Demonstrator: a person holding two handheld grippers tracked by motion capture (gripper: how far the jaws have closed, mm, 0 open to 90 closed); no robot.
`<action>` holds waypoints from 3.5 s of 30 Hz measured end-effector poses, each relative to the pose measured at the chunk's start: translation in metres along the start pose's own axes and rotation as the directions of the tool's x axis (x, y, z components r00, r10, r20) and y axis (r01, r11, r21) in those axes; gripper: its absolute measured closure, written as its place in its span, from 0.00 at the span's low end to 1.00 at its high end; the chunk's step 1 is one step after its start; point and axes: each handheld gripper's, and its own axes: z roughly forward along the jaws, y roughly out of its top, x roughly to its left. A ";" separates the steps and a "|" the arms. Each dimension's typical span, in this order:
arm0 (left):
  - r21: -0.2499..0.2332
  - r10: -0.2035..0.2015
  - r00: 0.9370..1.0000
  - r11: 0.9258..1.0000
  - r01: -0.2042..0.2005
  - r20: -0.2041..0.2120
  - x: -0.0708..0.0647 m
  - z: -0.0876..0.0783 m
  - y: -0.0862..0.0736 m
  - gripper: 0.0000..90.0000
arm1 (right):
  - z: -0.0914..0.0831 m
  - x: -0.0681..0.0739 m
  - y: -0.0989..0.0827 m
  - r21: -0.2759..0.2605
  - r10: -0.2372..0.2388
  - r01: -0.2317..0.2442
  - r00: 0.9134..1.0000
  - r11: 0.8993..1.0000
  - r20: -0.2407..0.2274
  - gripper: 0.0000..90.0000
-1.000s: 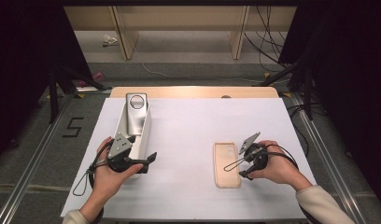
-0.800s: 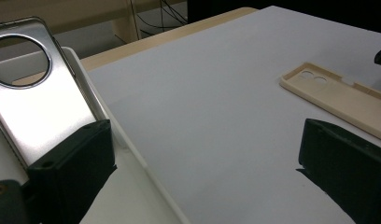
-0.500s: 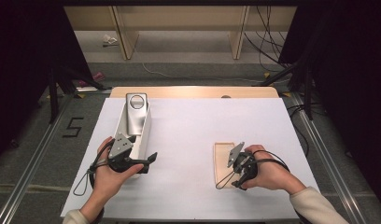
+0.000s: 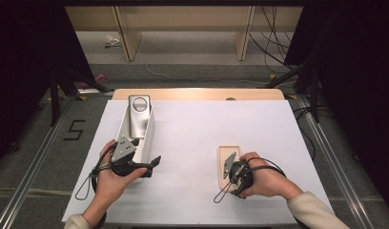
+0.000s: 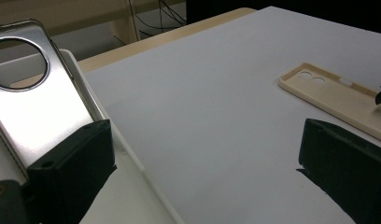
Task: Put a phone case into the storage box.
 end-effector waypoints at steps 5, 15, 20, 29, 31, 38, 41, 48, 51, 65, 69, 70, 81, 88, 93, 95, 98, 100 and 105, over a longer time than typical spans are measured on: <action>0.000 -0.002 1.000 1.000 0.002 0.000 0.000 0.000 0.000 0.03 | 0.003 0.003 0.007 0.031 -0.031 0.031 1.000 0.999 -0.001 0.46; 0.004 -0.001 1.000 1.000 0.001 0.009 -0.001 0.001 0.000 0.03 | 0.004 0.007 0.009 0.060 -0.078 0.079 0.997 0.995 -0.016 0.66; 0.004 -0.001 1.000 1.000 0.001 0.011 -0.001 0.001 -0.001 0.03 | 0.004 0.011 0.011 0.067 -0.111 0.112 0.994 0.991 -0.017 0.77; 0.006 0.001 1.000 1.000 -0.001 0.013 -0.002 0.002 -0.001 0.03 | 0.004 0.016 0.013 0.072 -0.128 0.129 0.992 0.989 -0.020 0.94; 0.006 0.002 1.000 1.000 -0.002 0.012 -0.002 0.002 -0.001 0.03 | 0.003 0.017 0.013 0.082 -0.123 0.125 0.992 0.989 -0.025 0.95; 0.008 0.002 1.000 1.000 -0.002 0.012 -0.002 0.002 -0.001 0.03 | 0.004 0.017 0.013 0.071 -0.124 0.126 0.992 0.990 -0.028 0.96; 0.009 0.002 1.000 1.000 -0.002 0.012 -0.002 0.002 -0.001 0.04 | 0.003 0.016 0.013 0.070 -0.130 0.131 0.991 0.989 -0.029 0.97; 0.008 0.005 1.000 1.000 -0.005 0.012 -0.002 0.002 -0.001 0.04 | 0.002 0.015 0.010 0.052 -0.114 0.116 0.993 0.992 -0.043 0.97; 0.007 0.003 1.000 1.000 -0.003 0.011 -0.002 0.002 -0.001 0.04 | -0.001 0.012 0.007 0.020 -0.105 0.106 0.993 0.994 -0.047 0.97; 0.002 -0.001 1.000 1.000 0.001 0.011 -0.002 0.001 -0.001 0.04 | -0.019 0.005 0.003 -0.160 -0.060 0.063 0.998 0.985 0.024 0.98; 0.003 0.000 1.000 1.000 0.000 0.012 -0.002 0.001 -0.001 0.04 | -0.020 0.004 0.003 -0.202 -0.055 0.065 0.997 0.977 0.051 0.98; 0.004 0.000 1.000 1.000 0.000 0.011 -0.002 0.001 -0.001 0.04 | -0.020 0.004 0.003 -0.212 -0.054 0.065 0.997 0.975 0.056 0.98; 0.013 -0.001 1.000 1.000 0.001 0.009 -0.006 0.003 0.003 0.06 | -0.018 0.004 0.005 -0.301 -0.075 0.098 0.993 0.948 0.087 0.98; 0.010 -0.016 1.000 1.000 0.016 0.021 -0.009 0.004 0.008 0.09 | -0.016 0.005 0.007 -0.333 -0.082 0.113 0.991 0.936 0.105 0.98; 0.012 -0.035 0.999 0.999 0.035 0.018 -0.012 0.005 0.017 0.15 | -0.016 0.006 0.008 -0.333 -0.083 0.116 0.990 0.936 0.113 0.98; 0.013 -0.035 0.999 0.999 0.035 0.025 -0.014 0.006 0.023 0.16 | -0.017 0.007 0.009 -0.340 -0.084 0.121 0.989 0.933 0.120 0.98; 0.011 -0.031 0.999 0.999 0.031 0.029 -0.017 0.009 0.031 0.16 | -0.018 0.008 0.011 -0.347 -0.089 0.129 0.988 0.929 0.129 0.98; 0.009 -0.027 0.999 1.000 0.027 0.032 -0.018 0.012 0.037 0.16 | -0.018 0.009 0.012 -0.352 -0.090 0.131 0.987 0.927 0.132 0.98; 0.010 -0.024 0.999 1.000 0.024 0.042 -0.023 0.023 0.048 0.17 | -0.018 0.010 0.015 -0.355 -0.098 0.140 0.986 0.925 0.133 0.98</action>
